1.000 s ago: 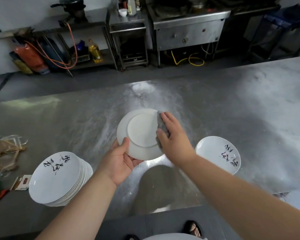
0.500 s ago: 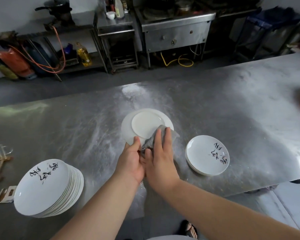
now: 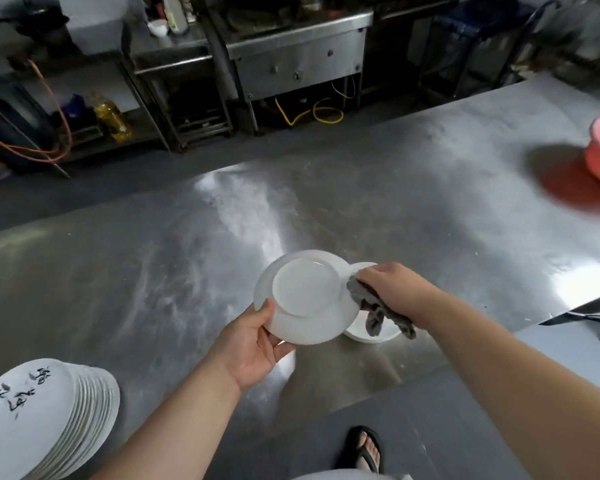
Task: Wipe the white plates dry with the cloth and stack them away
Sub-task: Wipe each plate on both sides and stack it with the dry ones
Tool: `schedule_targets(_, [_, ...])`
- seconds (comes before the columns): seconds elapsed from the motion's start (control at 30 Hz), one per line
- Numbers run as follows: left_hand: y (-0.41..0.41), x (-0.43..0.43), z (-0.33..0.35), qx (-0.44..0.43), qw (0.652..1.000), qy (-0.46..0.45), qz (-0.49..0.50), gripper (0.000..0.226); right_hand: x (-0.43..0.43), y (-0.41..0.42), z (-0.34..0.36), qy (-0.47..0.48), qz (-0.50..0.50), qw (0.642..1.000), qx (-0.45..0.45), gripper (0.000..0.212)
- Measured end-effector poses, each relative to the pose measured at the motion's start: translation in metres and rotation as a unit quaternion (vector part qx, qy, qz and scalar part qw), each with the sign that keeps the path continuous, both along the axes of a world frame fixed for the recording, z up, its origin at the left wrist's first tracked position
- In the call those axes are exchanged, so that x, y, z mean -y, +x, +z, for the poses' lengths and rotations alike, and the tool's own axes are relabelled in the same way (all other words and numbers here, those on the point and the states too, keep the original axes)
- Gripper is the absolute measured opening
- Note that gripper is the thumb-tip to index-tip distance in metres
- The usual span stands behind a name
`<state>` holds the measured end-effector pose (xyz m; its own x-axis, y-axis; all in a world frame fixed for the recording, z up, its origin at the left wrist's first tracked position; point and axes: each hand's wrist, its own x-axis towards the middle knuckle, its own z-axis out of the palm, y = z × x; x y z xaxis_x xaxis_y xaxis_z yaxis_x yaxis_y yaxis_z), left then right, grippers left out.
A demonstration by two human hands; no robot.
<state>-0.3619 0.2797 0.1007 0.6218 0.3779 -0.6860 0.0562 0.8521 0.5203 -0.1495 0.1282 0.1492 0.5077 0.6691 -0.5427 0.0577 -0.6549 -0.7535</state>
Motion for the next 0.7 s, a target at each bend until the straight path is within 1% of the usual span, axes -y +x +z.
schedule_targets(0.07, [0.015, 0.004, -0.006, -0.035, 0.997, 0.032, -0.061, 0.025, 0.019, 0.016, -0.004, -0.042, 0.004, 0.999, -0.022, 0.028])
schedule_targets(0.13, [0.032, 0.008, -0.014, -0.108, 0.98, 0.103, -0.13, 0.022, 0.036, 0.029, -0.018, -0.071, -0.016, 0.996, -0.056, 0.027])
schedule_targets(0.17, [0.041, 0.01, -0.019, -0.157, 0.96, 0.155, -0.172, 0.022, 0.044, 0.035, -0.026, -0.077, -0.037, 0.994, -0.073, 0.029])
schedule_targets(0.2, [0.05, 0.011, -0.022, -0.205, 0.93, 0.21, -0.22, 0.027, 0.052, 0.041, -0.036, -0.08, -0.061, 0.991, -0.09, 0.03])
schedule_targets(0.27, [0.066, 0.011, -0.029, -0.266, 0.867, 0.29, -0.307, 0.043, 0.063, 0.051, -0.05, -0.077, -0.094, 0.986, -0.114, 0.027])
schedule_targets(0.3, [0.074, 0.011, -0.032, -0.274, 0.849, 0.308, -0.33, 0.047, 0.067, 0.057, -0.055, -0.068, -0.105, 0.985, -0.116, 0.026])
schedule_targets(0.33, [0.081, 0.012, -0.034, -0.272, 0.845, 0.313, -0.338, 0.047, 0.071, 0.064, -0.06, -0.061, -0.113, 0.986, -0.11, 0.026])
schedule_targets(0.4, [0.094, 0.012, -0.035, -0.25, 0.857, 0.304, -0.332, 0.041, 0.075, 0.076, -0.068, -0.032, -0.113, 0.988, -0.103, 0.025])
schedule_targets(0.47, [0.104, 0.012, -0.033, -0.203, 0.89, 0.273, -0.304, 0.04, 0.077, 0.087, -0.072, -0.002, -0.109, 0.988, -0.107, 0.024])
schedule_targets(0.5, [0.109, 0.011, -0.034, -0.178, 0.914, 0.237, -0.278, 0.047, 0.077, 0.093, -0.076, 0.013, -0.116, 0.985, -0.124, 0.023])
schedule_targets(0.53, [0.113, 0.01, -0.036, -0.152, 0.936, 0.196, -0.251, 0.06, 0.078, 0.099, -0.08, 0.033, -0.134, 0.978, -0.158, 0.024])
schedule_targets(0.57, [0.115, 0.008, -0.039, -0.121, 0.954, 0.159, -0.222, 0.073, 0.077, 0.102, -0.083, 0.052, -0.169, 0.964, -0.197, 0.028])
schedule_targets(0.6, [0.117, 0.006, -0.043, -0.099, 0.967, 0.135, -0.192, 0.081, 0.076, 0.105, -0.085, 0.061, -0.201, 0.951, -0.225, 0.035])
schedule_targets(0.63, [0.121, 0.005, -0.047, -0.092, 0.972, 0.127, -0.174, 0.079, 0.074, 0.107, -0.089, 0.06, -0.212, 0.946, -0.236, 0.042])
schedule_targets(0.67, [0.124, 0.006, -0.05, -0.096, 0.97, 0.142, -0.17, 0.067, 0.072, 0.108, -0.093, 0.05, -0.2, 0.955, -0.214, 0.044])
schedule_targets(0.7, [0.128, 0.008, -0.052, -0.117, 0.958, 0.185, -0.182, 0.045, 0.071, 0.108, -0.096, 0.035, -0.166, 0.973, -0.155, 0.037])
